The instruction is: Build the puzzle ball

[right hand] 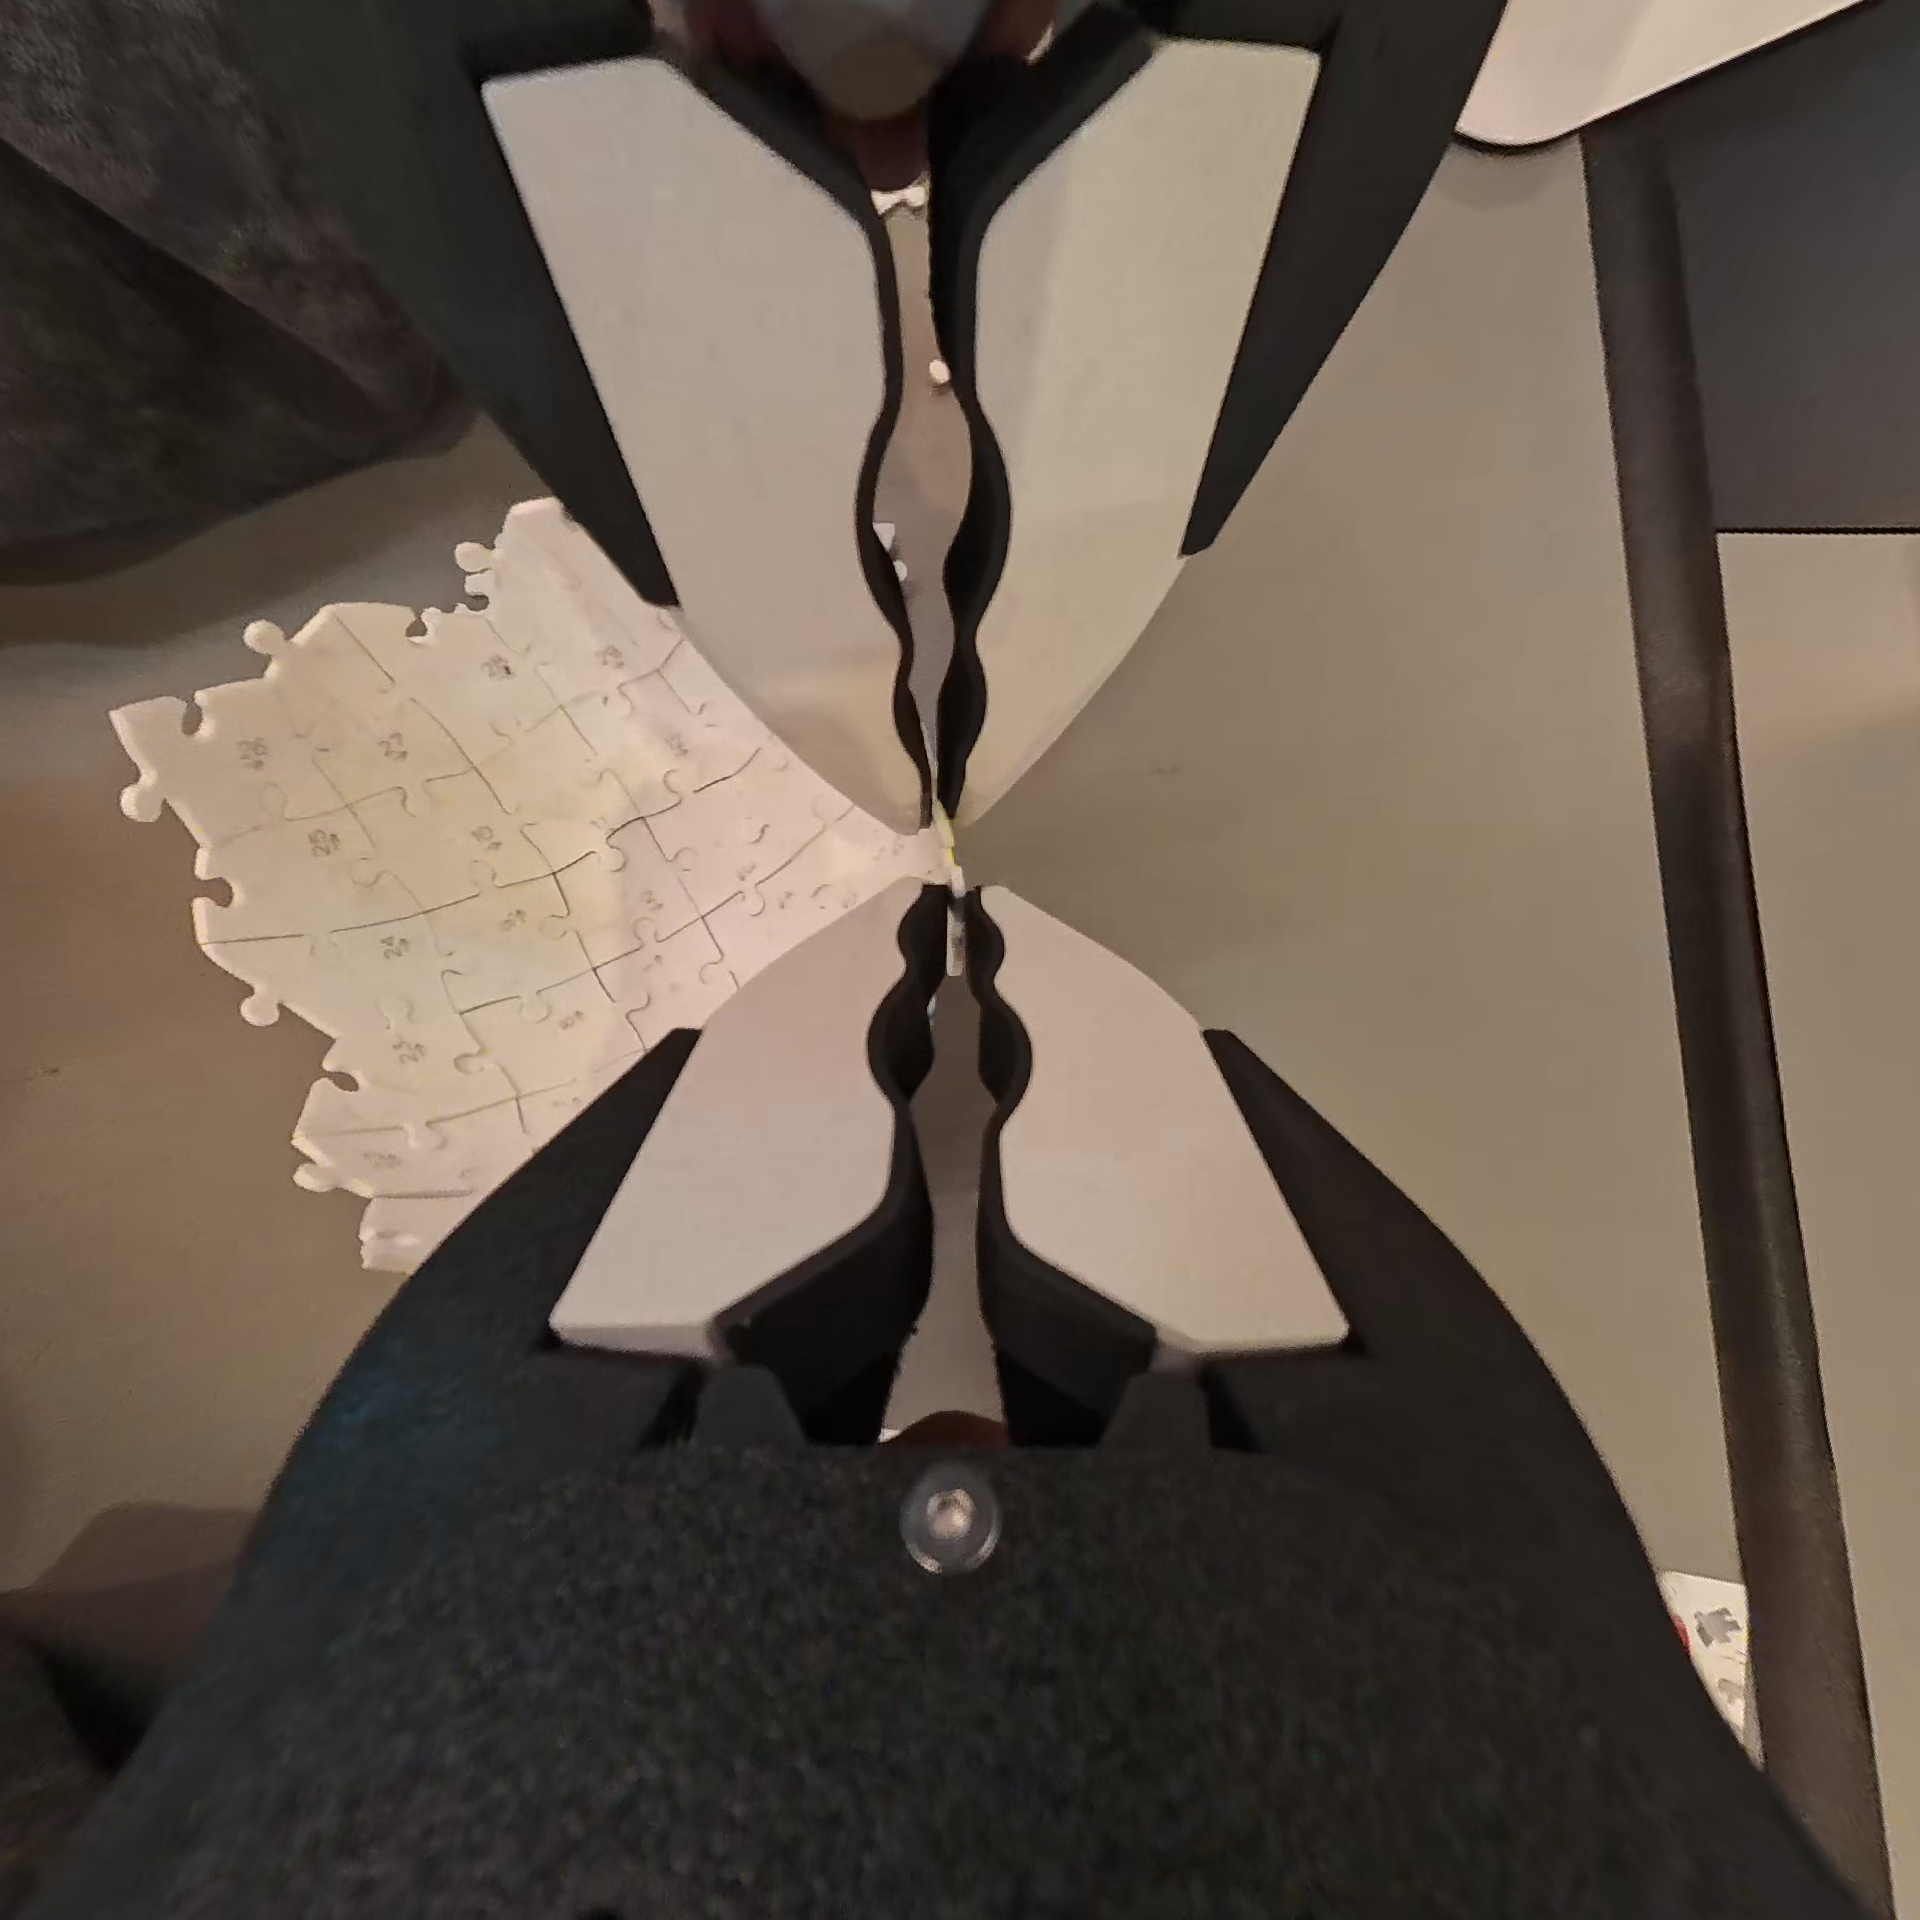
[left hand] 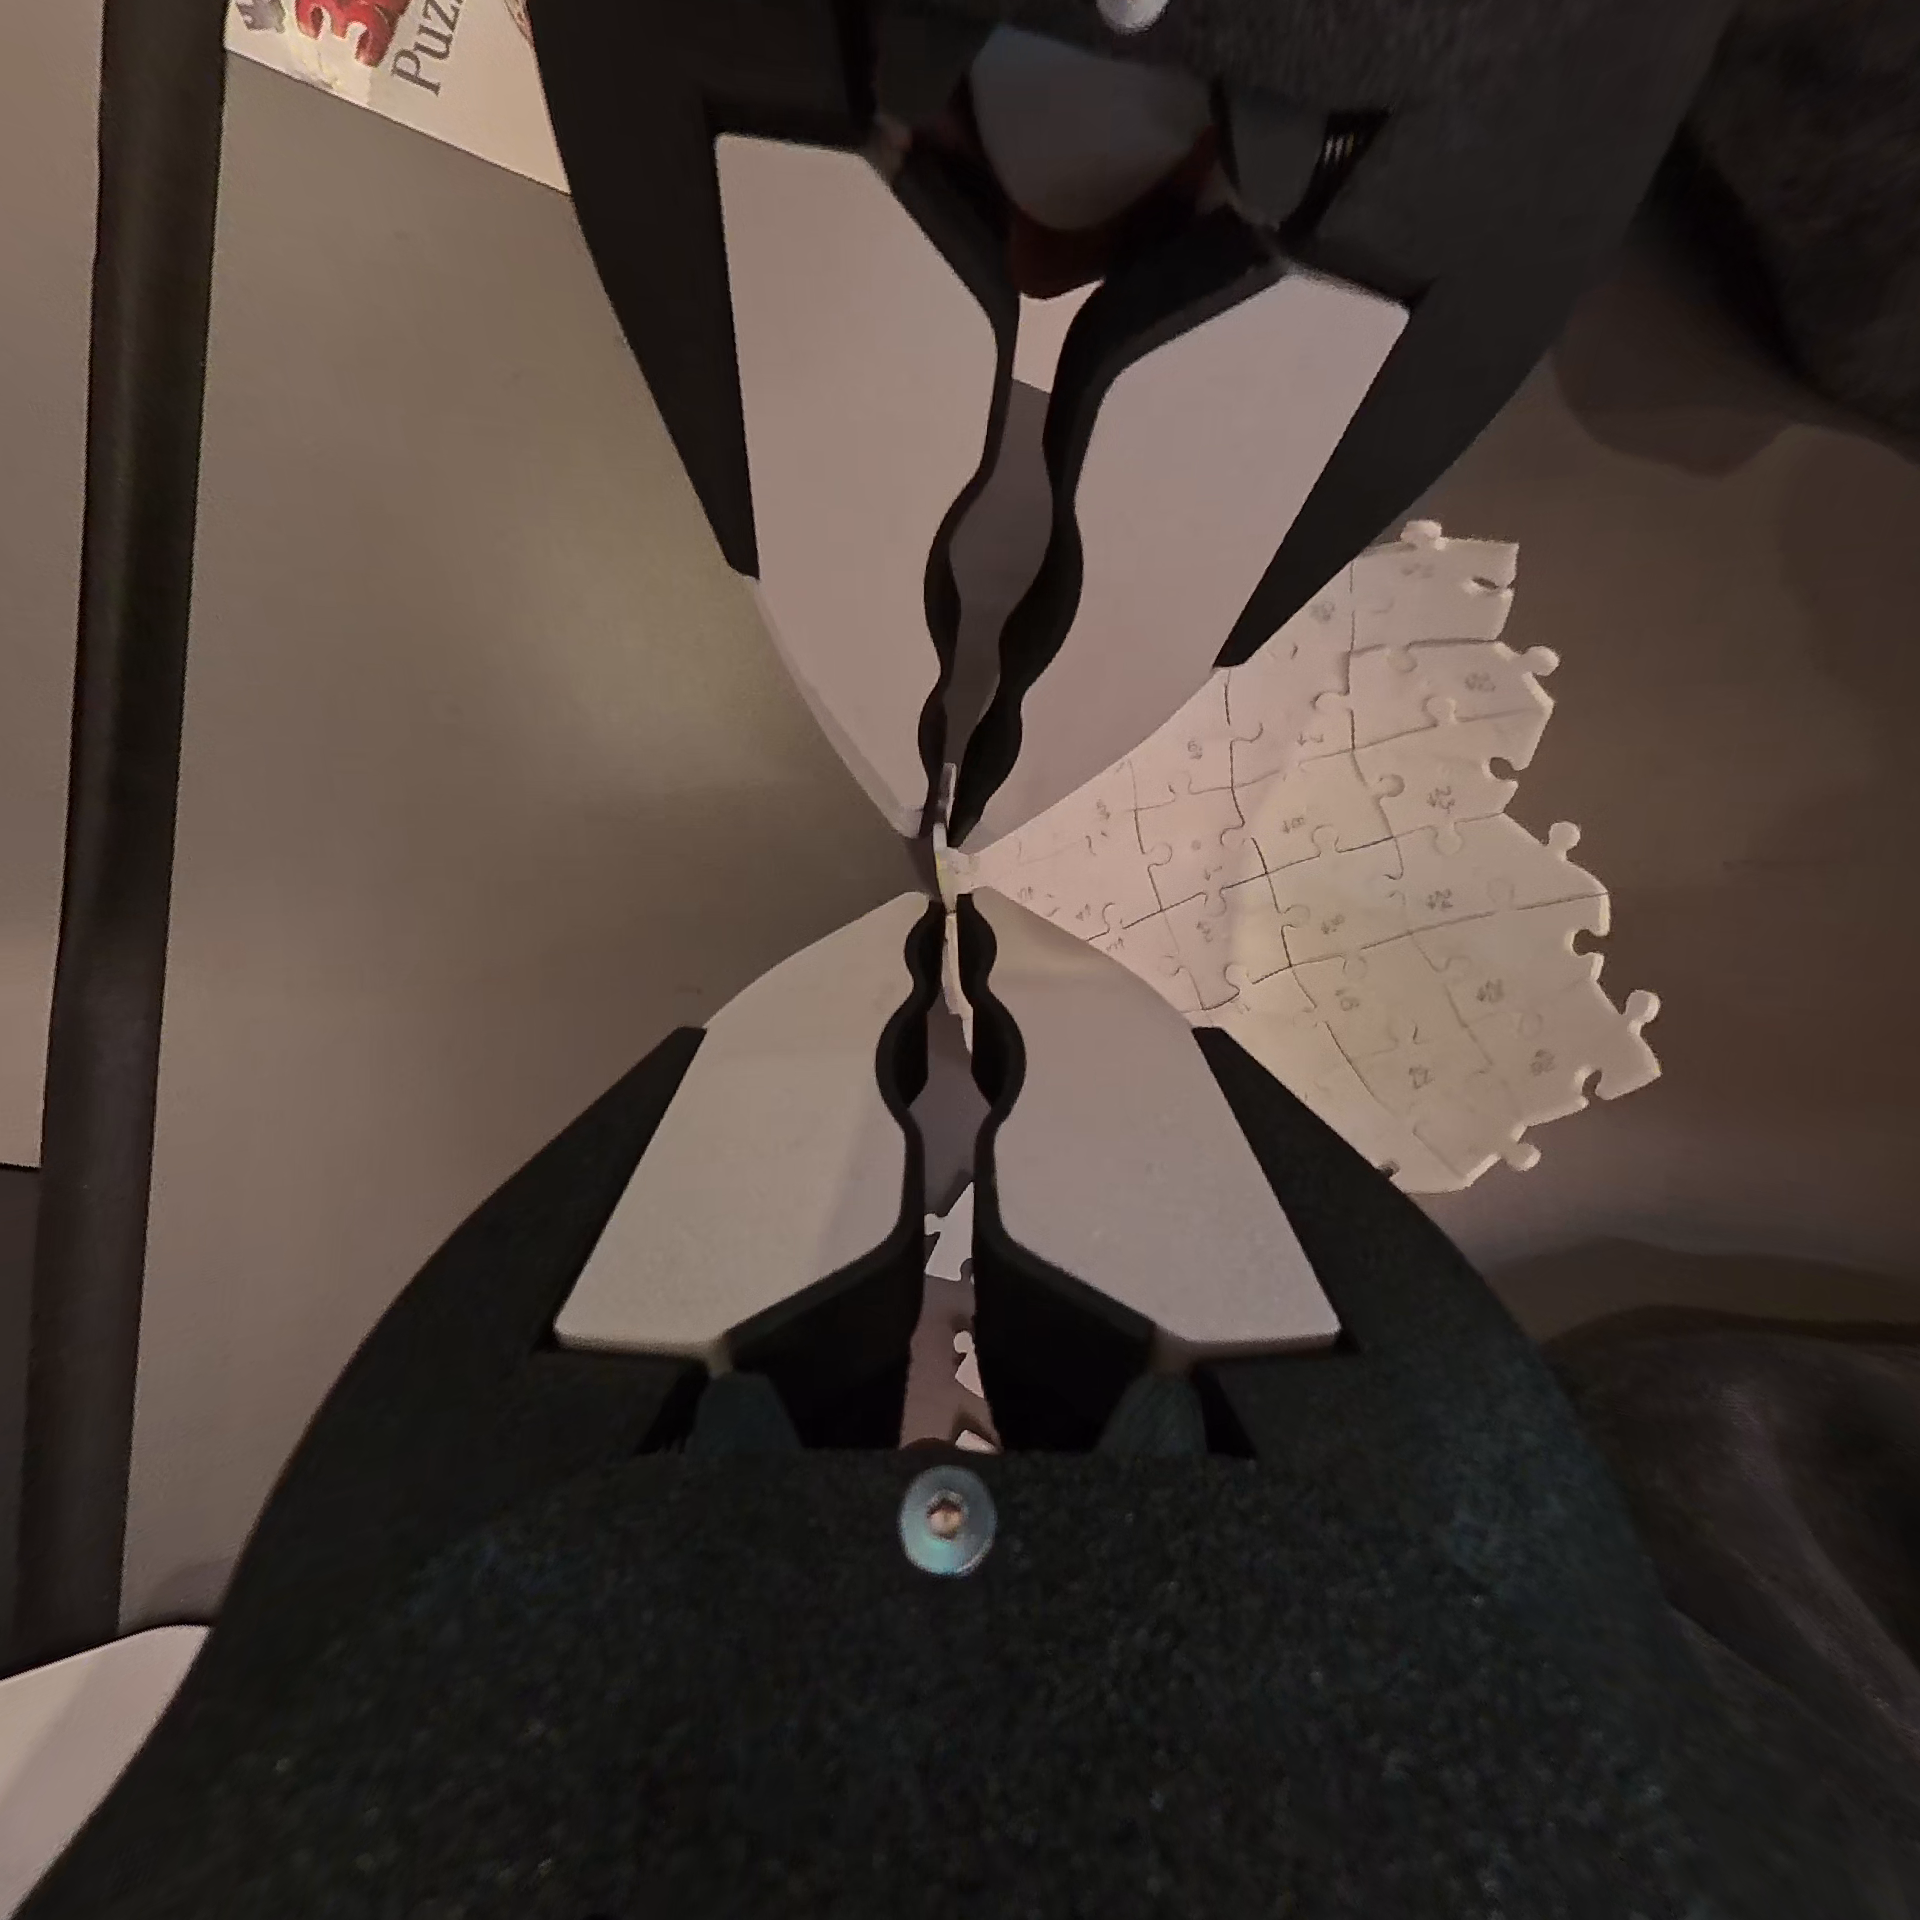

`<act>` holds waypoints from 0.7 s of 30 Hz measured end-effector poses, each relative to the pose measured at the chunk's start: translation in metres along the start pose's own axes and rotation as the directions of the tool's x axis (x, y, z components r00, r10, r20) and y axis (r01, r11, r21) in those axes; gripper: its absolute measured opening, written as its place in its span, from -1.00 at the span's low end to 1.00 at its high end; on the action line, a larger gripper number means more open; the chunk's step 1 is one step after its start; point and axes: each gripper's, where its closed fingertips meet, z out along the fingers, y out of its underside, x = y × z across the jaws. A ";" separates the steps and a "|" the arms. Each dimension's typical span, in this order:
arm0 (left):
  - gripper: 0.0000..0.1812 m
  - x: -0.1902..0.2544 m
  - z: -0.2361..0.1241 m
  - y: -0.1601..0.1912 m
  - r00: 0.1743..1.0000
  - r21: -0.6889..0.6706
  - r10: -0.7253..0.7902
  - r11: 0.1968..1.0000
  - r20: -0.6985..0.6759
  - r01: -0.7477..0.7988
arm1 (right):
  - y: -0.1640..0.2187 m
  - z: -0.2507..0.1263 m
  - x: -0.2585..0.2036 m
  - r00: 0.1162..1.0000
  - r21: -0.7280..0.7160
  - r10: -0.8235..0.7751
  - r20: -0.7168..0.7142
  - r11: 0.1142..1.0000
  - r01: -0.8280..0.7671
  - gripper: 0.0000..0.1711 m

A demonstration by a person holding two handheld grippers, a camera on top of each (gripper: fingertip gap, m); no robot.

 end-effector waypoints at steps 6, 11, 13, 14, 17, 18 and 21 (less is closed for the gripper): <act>-0.77 0.004 -0.008 0.001 0.998 0.032 -0.045 0.998 -0.048 0.047 | -0.001 0.000 -0.001 0.999 -0.031 -0.028 -0.026 0.999 0.027 -0.97; -0.73 0.000 -0.032 -0.001 0.990 0.143 -0.105 0.983 -0.091 0.117 | 0.000 0.000 -0.001 0.994 -0.115 -0.084 -0.073 0.991 0.075 -0.97; -0.70 0.001 -0.037 0.003 0.983 0.151 -0.135 0.976 -0.126 0.154 | 0.001 0.000 0.000 0.991 -0.150 -0.100 -0.092 0.985 0.085 -0.97; -0.69 0.002 -0.037 0.007 0.979 0.143 -0.147 0.976 -0.142 0.167 | 0.001 0.000 0.000 0.989 -0.165 -0.106 -0.099 0.982 0.088 -0.97; -0.69 0.002 -0.033 0.014 0.972 0.116 -0.163 0.976 -0.166 0.184 | 0.002 -0.001 0.001 0.986 -0.199 -0.116 -0.122 0.976 0.090 -0.97; -0.69 0.002 -0.031 0.013 0.972 0.113 -0.163 0.976 -0.171 0.184 | 0.002 -0.002 0.001 0.985 -0.207 -0.115 -0.130 0.975 0.086 -0.97; -0.69 0.004 -0.024 0.007 0.970 0.113 -0.148 0.979 -0.192 0.172 | 0.002 -0.003 0.003 0.984 -0.221 -0.100 -0.149 0.973 0.065 -0.97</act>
